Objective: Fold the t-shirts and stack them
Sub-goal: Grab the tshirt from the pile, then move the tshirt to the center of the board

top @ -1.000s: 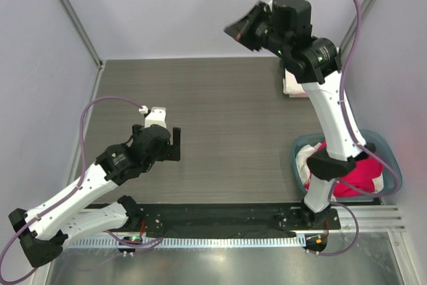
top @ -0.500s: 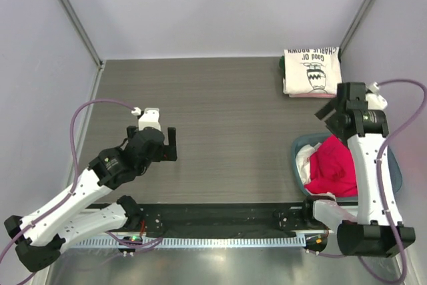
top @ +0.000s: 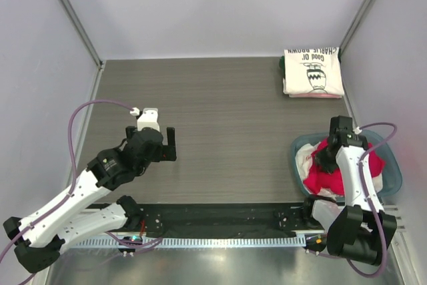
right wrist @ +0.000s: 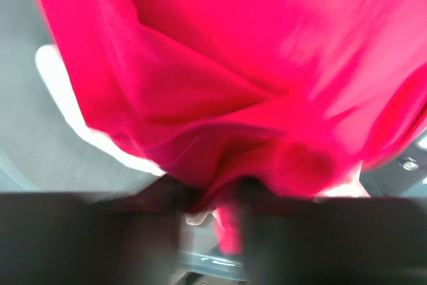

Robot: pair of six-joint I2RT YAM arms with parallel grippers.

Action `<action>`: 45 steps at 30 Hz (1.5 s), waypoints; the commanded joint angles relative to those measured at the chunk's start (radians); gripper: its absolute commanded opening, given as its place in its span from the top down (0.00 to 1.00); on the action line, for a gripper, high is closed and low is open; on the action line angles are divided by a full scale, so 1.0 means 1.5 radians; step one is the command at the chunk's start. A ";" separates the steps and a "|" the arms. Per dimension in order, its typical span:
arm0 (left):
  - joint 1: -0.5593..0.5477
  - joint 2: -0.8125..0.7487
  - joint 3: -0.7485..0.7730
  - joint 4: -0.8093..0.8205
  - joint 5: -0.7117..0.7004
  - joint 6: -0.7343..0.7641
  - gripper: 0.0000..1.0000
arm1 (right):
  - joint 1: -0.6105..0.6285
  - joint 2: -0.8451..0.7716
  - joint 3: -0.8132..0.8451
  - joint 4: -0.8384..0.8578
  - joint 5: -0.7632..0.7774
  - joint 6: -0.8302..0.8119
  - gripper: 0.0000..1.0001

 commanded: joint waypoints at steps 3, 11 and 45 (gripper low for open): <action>0.002 -0.009 0.000 0.008 -0.017 -0.008 0.00 | -0.004 -0.060 0.084 0.053 -0.018 0.004 0.99; 0.002 -0.005 0.001 0.009 -0.025 -0.009 0.00 | 0.039 -0.025 0.356 0.009 -0.109 0.010 0.99; 0.003 0.038 0.007 -0.044 -0.092 -0.081 0.00 | 0.275 -0.114 0.071 0.147 -0.076 0.135 0.00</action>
